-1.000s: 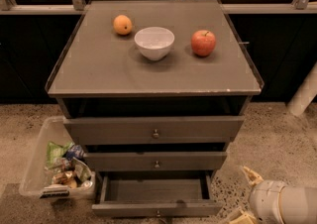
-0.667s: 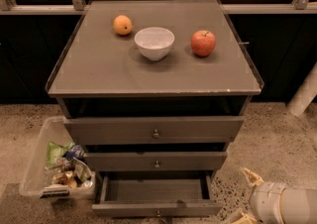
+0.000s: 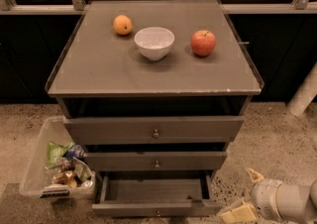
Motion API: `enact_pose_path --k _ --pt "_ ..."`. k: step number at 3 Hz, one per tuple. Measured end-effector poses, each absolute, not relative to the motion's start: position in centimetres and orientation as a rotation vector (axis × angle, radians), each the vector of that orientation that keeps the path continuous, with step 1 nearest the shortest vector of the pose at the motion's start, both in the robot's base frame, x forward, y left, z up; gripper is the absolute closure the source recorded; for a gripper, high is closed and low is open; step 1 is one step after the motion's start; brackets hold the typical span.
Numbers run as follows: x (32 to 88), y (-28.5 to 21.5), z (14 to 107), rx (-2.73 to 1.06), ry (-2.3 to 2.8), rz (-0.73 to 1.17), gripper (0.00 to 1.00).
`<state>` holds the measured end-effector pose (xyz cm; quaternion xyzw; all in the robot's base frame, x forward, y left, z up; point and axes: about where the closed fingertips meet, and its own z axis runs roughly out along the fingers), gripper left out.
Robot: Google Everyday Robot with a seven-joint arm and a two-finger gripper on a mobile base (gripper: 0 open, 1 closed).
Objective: Close bottom drawer
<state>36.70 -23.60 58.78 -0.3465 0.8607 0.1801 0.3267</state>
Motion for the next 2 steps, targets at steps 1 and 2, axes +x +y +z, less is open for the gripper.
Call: enact_pose_path --k 1,2 --pt "38.7 -25.2 54.0 -0.838 2.279 0.505 0.0" --pt "38.4 -26.6 49.4 -0.741 2.319 0.552 0.0"
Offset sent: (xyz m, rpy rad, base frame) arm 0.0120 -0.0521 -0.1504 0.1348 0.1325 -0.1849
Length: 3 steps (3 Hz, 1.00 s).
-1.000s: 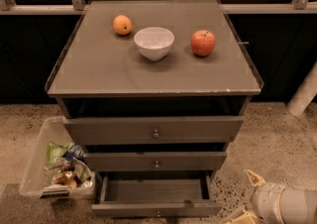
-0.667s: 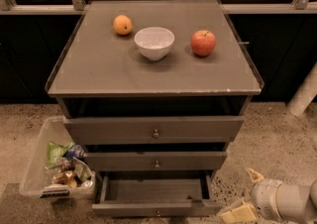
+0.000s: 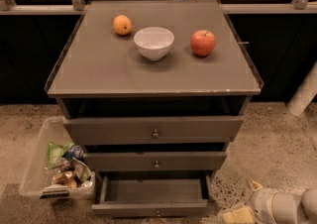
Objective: Close bottom drawer
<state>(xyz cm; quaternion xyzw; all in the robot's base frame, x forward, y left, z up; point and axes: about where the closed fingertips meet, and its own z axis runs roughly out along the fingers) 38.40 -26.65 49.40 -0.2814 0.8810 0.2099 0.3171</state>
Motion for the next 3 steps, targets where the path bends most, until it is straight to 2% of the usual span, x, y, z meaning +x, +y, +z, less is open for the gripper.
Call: enact_pose_path --k 3 --pt "37.7 -27.4 46.1 -0.679 2.296 0.664 0.0"
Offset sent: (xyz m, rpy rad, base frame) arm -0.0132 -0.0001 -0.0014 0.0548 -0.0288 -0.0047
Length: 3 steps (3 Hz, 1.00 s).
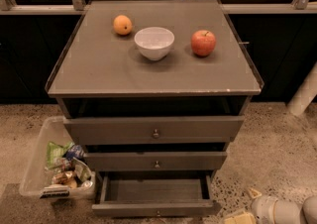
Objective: Close bottom drawer
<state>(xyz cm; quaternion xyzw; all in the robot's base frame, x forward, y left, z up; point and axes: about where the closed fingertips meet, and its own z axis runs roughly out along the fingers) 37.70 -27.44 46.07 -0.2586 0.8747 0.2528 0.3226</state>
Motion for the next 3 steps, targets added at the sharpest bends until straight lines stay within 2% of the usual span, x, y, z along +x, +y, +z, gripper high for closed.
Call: enact_pose_path --k 3 --pt "37.6 -25.7 30.1 -0.523 2.289 1.041 0.0"
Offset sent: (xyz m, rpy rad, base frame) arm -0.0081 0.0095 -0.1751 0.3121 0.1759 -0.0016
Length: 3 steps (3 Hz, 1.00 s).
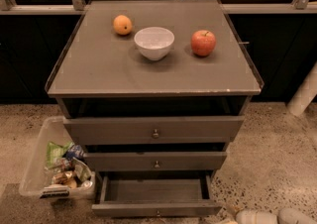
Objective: Close bottom drawer
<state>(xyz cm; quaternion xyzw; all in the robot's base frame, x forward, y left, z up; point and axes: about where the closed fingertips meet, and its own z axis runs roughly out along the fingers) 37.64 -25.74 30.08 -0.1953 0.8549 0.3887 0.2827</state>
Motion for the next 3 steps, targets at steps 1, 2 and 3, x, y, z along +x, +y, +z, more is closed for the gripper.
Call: enact_pose_path --k 1,2,3 --pt "37.6 -25.7 30.1 -0.523 2.289 1.041 0.0" --pt "37.6 -26.0 28.4 -0.491 2.255 1.068 0.0" --pt "37.9 -25.6 25.0 -0.471 2.208 1.153 0.0"
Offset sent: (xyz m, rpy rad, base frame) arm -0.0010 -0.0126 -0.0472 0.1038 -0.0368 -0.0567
